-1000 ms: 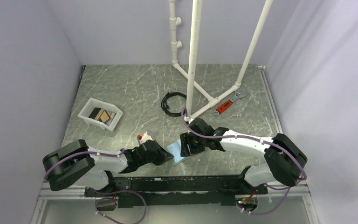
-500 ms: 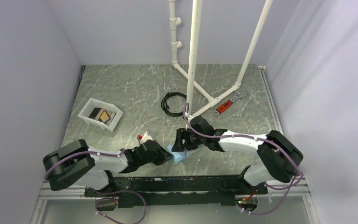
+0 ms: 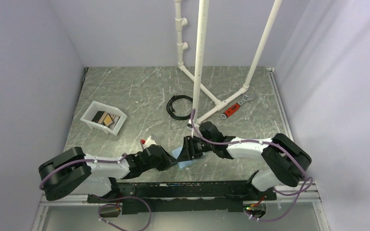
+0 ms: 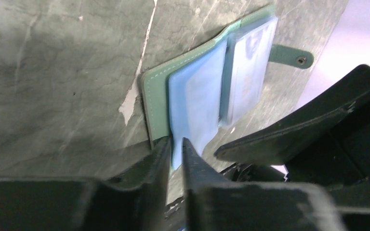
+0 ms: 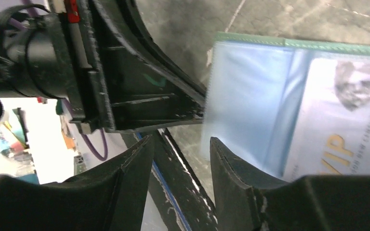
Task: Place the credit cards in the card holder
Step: Open the card holder at the center of the board.
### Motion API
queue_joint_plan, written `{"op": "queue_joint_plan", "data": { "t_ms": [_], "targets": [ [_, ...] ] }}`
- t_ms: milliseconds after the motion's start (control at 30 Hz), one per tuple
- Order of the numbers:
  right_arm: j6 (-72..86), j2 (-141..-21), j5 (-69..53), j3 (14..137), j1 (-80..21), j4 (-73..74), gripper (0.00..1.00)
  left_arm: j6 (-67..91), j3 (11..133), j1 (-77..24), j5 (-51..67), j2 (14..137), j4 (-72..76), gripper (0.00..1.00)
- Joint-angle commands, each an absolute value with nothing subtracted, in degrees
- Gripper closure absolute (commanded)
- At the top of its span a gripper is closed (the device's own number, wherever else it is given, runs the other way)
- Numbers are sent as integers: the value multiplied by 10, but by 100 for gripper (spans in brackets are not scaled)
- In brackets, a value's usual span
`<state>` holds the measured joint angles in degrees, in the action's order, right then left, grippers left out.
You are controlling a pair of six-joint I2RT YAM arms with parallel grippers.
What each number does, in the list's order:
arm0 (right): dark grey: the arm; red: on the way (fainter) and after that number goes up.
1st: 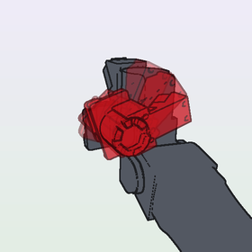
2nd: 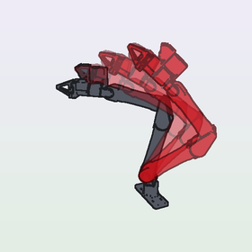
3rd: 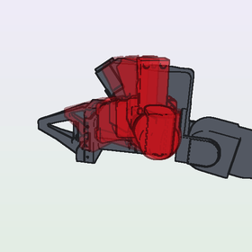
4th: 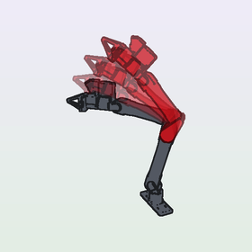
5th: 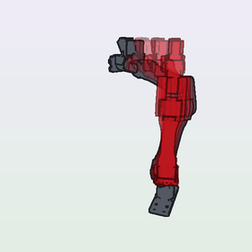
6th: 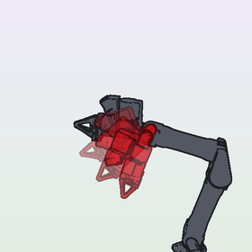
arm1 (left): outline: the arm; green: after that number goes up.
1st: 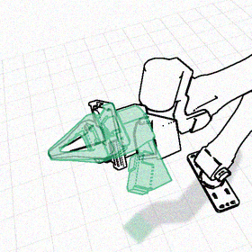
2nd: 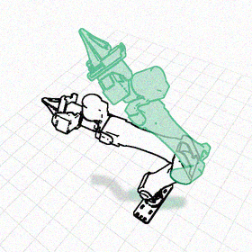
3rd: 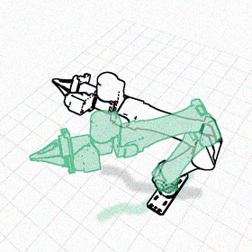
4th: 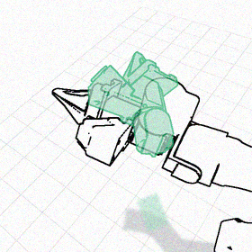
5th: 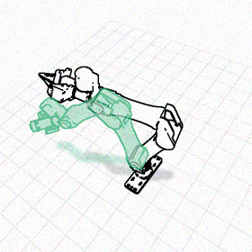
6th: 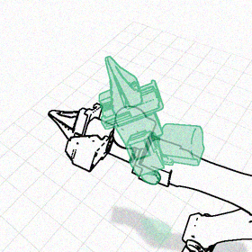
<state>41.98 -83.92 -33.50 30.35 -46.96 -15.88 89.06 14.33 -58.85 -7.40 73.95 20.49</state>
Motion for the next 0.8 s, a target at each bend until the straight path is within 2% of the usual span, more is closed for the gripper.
{"op": "queue_joint_plan", "data": {
  "t_ms": [0, 133, 200, 267, 400, 467, 567, 667, 767],
  "targets": [
    [370, -787, -296, 322, -454, -90, 55, 878, 138, -592, -91, 681, 134, 72],
    [322, -740, -182, 352, -444, 36, 64, 856, 152, -592, -87, 579, -1, 45],
    [305, -730, -128, 358, -442, 73, 67, 837, 172, -592, -89, 525, -80, 39],
    [296, -731, -95, 360, -441, 89, 76, 804, 194, -592, -93, 476, -136, 34],
    [314, -750, -138, 348, -442, 32, 85, 723, 247, -576, -70, 469, -128, 27],
    [325, -756, -140, 346, -442, 20, 86, 689, 270, -548, -16, 529, -77, 27],
    [325, -758, -128, 344, -423, 23, 89, 674, 291, -498, 80, 639, 14, 36],
    [328, -770, -183, 323, -396, -17, 89, 663, 299, -486, 106, 731, 92, 38],
    [331, -792, -196, 309, -385, -32, 91, 646, 323, -470, 142, 804, 98, 48]
  ]
}}
